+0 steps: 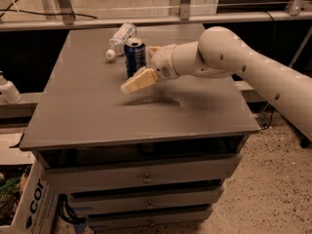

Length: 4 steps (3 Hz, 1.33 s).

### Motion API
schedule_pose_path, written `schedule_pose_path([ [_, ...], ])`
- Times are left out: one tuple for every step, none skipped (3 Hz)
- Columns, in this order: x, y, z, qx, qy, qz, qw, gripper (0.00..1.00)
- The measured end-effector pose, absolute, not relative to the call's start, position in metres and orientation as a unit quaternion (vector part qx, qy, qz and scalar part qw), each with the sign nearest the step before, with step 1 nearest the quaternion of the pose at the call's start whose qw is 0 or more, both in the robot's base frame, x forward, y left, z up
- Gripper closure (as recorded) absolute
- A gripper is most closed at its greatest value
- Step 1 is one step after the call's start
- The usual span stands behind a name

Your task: Knock pepsi can over

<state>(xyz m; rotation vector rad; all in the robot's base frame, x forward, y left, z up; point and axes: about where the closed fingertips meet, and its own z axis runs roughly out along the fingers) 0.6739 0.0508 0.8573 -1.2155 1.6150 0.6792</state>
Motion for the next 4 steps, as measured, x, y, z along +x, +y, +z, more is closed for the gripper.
schedule_pose_path([
  [0.684,0.065,0.852,-0.486,0.655,0.299,0.496,0.19],
  [0.689,0.074,0.850,-0.478,0.647,0.312,0.506,0.42],
  [0.694,0.076,0.854,-0.472,0.641,0.316,0.517,0.65],
  [0.699,0.078,0.868,-0.476,0.642,0.314,0.513,0.88],
])
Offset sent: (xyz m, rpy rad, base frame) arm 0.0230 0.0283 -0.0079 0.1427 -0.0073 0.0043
